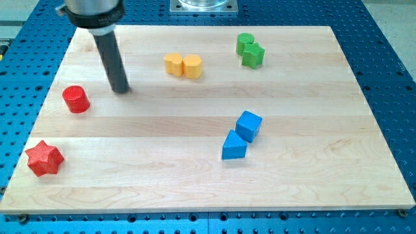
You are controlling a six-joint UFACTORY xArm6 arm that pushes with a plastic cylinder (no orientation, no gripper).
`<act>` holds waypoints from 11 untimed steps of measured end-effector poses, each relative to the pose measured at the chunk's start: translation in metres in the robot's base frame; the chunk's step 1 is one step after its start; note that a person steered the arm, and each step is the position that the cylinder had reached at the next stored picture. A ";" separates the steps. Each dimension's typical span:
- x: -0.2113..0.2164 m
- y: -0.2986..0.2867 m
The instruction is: Push the red circle close to the red star
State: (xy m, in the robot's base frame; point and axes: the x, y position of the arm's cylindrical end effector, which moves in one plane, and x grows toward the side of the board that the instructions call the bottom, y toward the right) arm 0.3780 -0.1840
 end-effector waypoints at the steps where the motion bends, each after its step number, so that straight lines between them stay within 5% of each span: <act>1: 0.022 -0.045; 2: 0.075 -0.041; 3: 0.048 -0.023; 5: 0.097 -0.039; 6: 0.095 -0.036; 7: 0.042 -0.027; 9: 0.067 -0.093; 11: 0.092 -0.084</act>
